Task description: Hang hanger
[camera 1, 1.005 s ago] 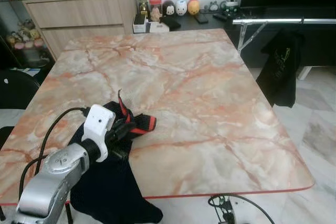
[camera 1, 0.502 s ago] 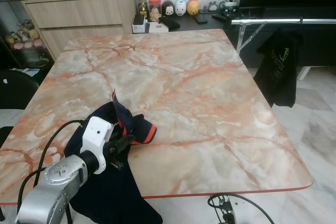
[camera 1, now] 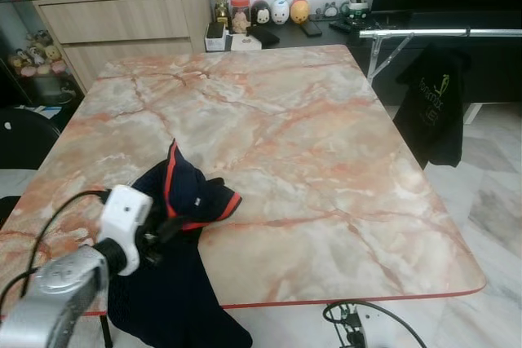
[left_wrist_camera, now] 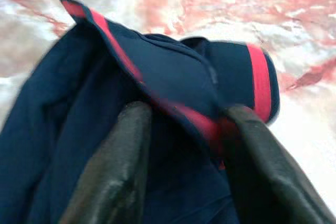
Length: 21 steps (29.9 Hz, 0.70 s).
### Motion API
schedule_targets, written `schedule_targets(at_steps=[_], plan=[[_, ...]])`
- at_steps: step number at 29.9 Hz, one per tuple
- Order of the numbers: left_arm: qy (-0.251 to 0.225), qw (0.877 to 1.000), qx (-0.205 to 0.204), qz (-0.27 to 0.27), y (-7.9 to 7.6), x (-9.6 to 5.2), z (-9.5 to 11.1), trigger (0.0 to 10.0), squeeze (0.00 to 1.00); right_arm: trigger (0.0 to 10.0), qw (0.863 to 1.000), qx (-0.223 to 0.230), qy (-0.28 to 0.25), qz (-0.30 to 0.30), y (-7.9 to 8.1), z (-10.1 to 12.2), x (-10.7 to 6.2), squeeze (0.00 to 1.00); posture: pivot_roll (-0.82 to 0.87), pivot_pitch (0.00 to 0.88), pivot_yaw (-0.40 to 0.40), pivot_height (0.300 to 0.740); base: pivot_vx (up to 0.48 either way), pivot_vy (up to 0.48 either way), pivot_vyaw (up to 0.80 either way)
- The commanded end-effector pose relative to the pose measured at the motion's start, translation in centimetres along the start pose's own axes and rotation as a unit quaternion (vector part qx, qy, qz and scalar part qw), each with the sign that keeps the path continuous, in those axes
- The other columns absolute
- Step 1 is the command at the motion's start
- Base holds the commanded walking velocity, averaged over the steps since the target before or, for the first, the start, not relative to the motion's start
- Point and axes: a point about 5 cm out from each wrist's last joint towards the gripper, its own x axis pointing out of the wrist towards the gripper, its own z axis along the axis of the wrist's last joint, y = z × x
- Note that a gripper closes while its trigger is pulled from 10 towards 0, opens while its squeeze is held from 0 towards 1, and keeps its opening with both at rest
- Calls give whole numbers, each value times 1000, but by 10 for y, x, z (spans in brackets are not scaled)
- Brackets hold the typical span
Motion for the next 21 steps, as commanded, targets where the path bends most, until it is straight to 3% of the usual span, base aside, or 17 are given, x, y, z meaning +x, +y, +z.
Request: schedule_targets(at_steps=[1, 6, 9, 10, 11, 12, 13, 14, 16, 21], plan=[[-17, 1000, 9, -2, 4, -8, 8, 10000, 1000, 10000, 1000, -7, 2, 2, 0, 0, 0, 0, 25, 0, 11, 740, 0, 0, 0], [-50, 998, -27, -35, -4, -10, 11, 10000, 1000, 10000, 1000, -7, 1, 1, 0, 0, 0, 0, 23, 0, 9, 740, 0, 0, 0], [-82, 995, -51, -28, -3, -10, 16, 10000, 1000, 10000, 1000, -7, 1, 1, 0, 1, 0, 0, 25, 0, 7, 740, 0, 0, 0], [-126, 990, -68, 19, 2, -4, 23, 10000, 1000, 10000, 1000, -8, 2, 1, -1, 0, 0, 0, 27, 0, 6, 740, 0, 0, 0], [-145, 986, -68, 53, 5, 0, 26, 10000, 271, 10000, 1000, -8, 1, 1, -1, 0, 0, 0, 28, 0, 5, 740, 0, 0, 0], [-157, 982, -68, 76, 6, 2, 27, 10000, 271, 10000, 1000, -8, 1, 0, -1, 0, 0, 0, 29, 0, 5, 740, 0, 0, 0], [-169, 978, -78, 91, 7, 5, 27, 10000, 0, 10000, 1000, -7, 0, 0, -1, 1, 0, 0, 29, 0, 5, 740, 0, 0, 0], [-182, 970, -93, 129, 6, 10, 23, 10000, 0, 10000, 1000, -6, -1, 0, -1, 1, 0, 0, 22, 0, 4, 740, 0, 0, 0], [-185, 966, -107, 148, 3, 13, 17, 10000, 0, 10000, 1000, -6, -1, 0, -1, 1, 0, 0, 16, 0, 5, 740, 0, 0, 0], [-171, 963, -78, 190, -7, 17, -2, 10000, 0, 10000, 1000, 2, -9, -12, -2, 1, 0, 0, 19, 0, 5, 740, 0, 0, 0]])
